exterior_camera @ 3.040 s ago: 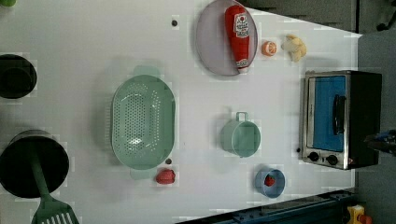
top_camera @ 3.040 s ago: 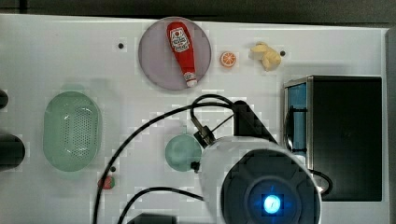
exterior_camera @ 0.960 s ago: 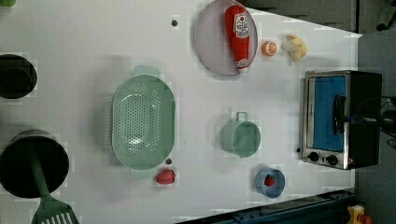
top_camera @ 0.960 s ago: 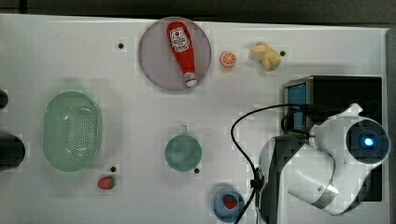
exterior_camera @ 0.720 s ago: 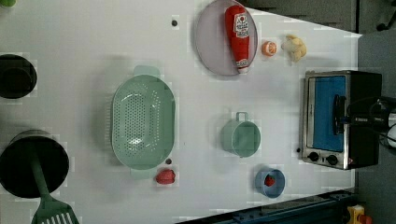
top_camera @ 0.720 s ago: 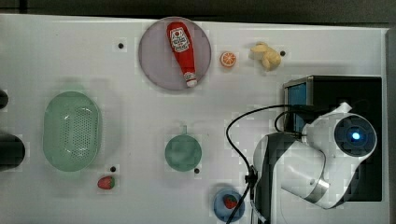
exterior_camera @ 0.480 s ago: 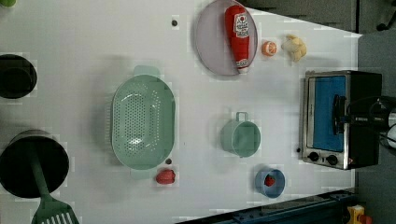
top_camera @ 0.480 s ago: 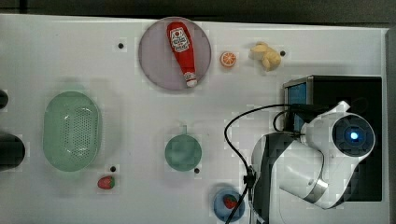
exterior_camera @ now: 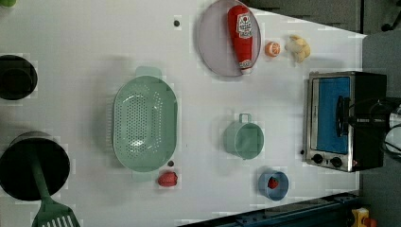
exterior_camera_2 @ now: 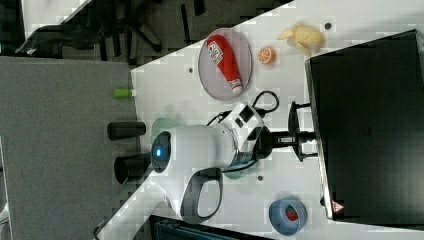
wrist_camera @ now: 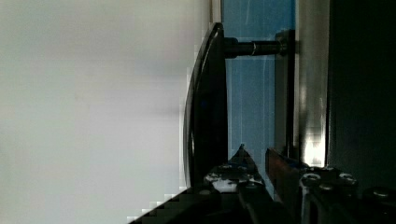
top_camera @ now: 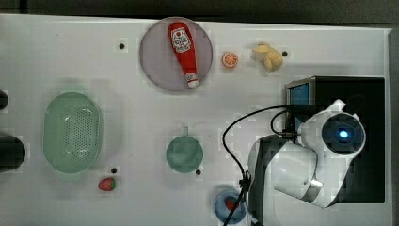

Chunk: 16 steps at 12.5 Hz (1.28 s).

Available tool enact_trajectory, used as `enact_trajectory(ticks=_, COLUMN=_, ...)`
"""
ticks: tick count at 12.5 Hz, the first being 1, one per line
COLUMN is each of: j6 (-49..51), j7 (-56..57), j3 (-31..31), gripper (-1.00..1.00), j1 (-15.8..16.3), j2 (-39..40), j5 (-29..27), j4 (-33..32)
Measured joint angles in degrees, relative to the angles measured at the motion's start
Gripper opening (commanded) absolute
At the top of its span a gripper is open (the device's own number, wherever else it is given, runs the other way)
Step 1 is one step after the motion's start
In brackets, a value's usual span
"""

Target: Flap open oven.

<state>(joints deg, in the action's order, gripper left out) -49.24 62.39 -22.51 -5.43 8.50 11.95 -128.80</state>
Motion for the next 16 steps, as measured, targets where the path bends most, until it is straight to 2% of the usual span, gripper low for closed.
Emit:
enact_trajectory(ticks=5, j6=0.8, j7=-10.5, j3=4.4, gripper=-0.65, j1=1.2, j2=-0.1, j5=10.8, j4=-1.7)
enact_trajectory(ticks=10, j6=0.9, j7=-26.4, j3=9.9, gripper=-0.65, j1=4.3, j2=2.7, j5=26.8, j4=-3.7)
enact_trajectory(ticks=16, j6=1.7, j7=-55.1, j3=13.5, gripper=-0.65, j1=11.9, j2=13.4, j5=45.7, j4=-4.0)
